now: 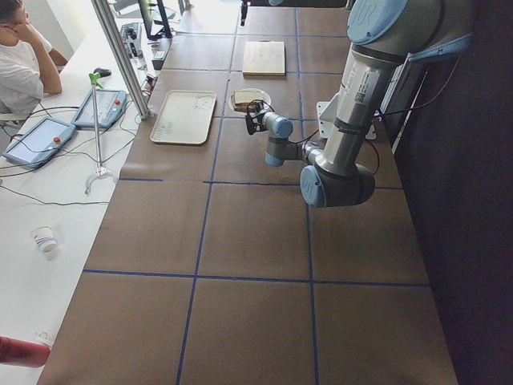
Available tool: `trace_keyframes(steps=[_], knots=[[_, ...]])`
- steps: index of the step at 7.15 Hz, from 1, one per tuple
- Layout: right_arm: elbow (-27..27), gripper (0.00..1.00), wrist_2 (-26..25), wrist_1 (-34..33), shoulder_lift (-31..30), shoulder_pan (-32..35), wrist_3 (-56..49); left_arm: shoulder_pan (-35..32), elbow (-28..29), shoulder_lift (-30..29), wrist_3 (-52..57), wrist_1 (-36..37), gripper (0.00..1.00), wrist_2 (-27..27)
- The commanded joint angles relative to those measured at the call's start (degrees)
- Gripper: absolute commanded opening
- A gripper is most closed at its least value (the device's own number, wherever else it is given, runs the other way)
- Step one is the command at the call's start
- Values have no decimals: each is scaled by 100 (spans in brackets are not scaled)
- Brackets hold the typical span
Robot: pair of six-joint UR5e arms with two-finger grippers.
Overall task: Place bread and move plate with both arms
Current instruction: 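Slide the plate with the left gripper onto the cream bear tray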
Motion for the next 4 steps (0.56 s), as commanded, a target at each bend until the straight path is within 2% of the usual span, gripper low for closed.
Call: trace_keyframes(steps=[1, 2, 4], knots=[[65, 100, 0, 7, -103, 0, 0, -546, 130, -524, -517, 921, 0, 17], [66, 100, 0, 7, -130, 9, 0, -757, 601, -884, -1015, 1196, 0, 17], [170, 100, -35, 34, -313, 9, 0, -1065, 2216, -1955, -1648, 1208, 0, 17]])
